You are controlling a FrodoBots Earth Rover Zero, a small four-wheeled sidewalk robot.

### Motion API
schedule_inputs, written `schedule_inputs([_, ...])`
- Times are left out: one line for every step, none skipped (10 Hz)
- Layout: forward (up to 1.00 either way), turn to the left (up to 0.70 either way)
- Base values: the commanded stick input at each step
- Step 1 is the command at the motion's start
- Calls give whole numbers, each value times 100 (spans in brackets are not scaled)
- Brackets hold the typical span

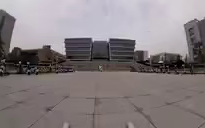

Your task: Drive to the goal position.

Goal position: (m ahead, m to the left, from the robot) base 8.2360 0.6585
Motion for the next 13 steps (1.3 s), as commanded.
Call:
schedule_inputs([85,0])
schedule_inputs([85,0])
schedule_inputs([85,0])
schedule_inputs([85,0])
schedule_inputs([85,0])
schedule_inputs([85,0])
schedule_inputs([85,0])
schedule_inputs([85,0])
schedule_inputs([85,0])
schedule_inputs([85,0])
schedule_inputs([85,0])
schedule_inputs([85,0])
schedule_inputs([85,0])
